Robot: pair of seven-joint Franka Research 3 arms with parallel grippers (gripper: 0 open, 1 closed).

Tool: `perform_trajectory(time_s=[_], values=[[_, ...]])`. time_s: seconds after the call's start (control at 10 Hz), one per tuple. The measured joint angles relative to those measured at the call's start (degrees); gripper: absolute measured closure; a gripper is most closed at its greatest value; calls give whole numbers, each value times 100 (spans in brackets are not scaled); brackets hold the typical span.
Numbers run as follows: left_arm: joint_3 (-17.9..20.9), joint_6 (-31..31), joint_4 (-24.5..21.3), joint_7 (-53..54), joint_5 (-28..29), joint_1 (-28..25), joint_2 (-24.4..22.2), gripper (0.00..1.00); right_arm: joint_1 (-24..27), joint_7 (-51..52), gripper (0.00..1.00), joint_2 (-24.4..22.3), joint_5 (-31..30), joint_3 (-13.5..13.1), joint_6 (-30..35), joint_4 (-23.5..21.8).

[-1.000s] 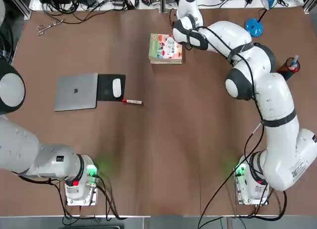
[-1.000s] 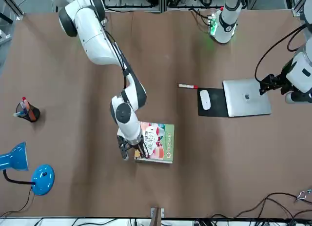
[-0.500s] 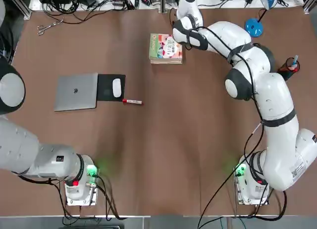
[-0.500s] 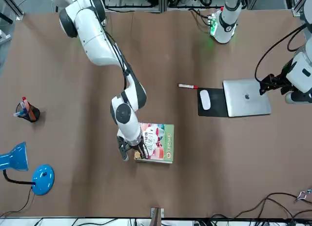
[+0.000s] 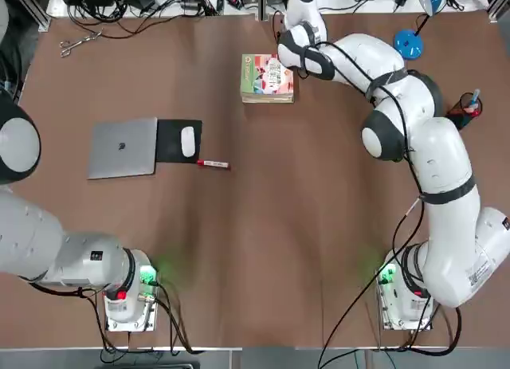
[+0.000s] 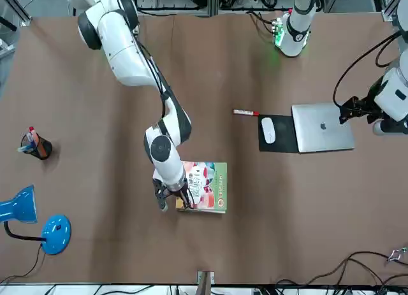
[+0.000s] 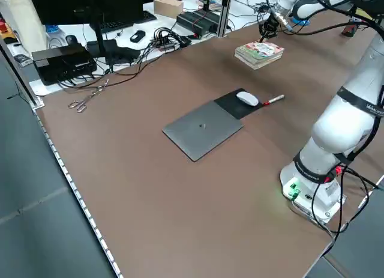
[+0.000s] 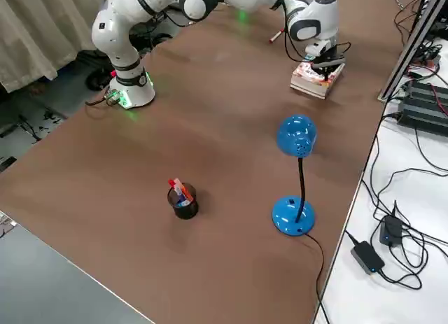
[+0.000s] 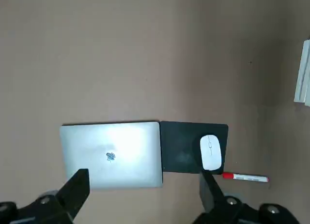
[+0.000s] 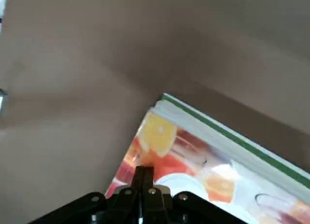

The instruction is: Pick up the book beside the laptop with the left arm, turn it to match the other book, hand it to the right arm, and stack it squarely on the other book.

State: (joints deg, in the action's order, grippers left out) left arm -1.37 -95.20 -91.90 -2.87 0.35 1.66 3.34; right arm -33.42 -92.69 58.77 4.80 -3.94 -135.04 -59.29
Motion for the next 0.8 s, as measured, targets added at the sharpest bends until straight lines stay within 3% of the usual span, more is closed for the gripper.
perform_trajectory(time_s=[0.4, 0.6, 0.8], values=[[-1, 0, 5, 0, 0, 1, 5, 0, -6, 144, 96, -599, 3, 437, 959, 172], [-2, 0, 8, 0, 0, 1, 7, 0, 26, 256, 72, -975, 3, 514, 1501, 169], [-2, 0, 8, 0, 0, 1, 8, 0, 257, 497, 41, -1124, -1, 649, 1629, 171]])
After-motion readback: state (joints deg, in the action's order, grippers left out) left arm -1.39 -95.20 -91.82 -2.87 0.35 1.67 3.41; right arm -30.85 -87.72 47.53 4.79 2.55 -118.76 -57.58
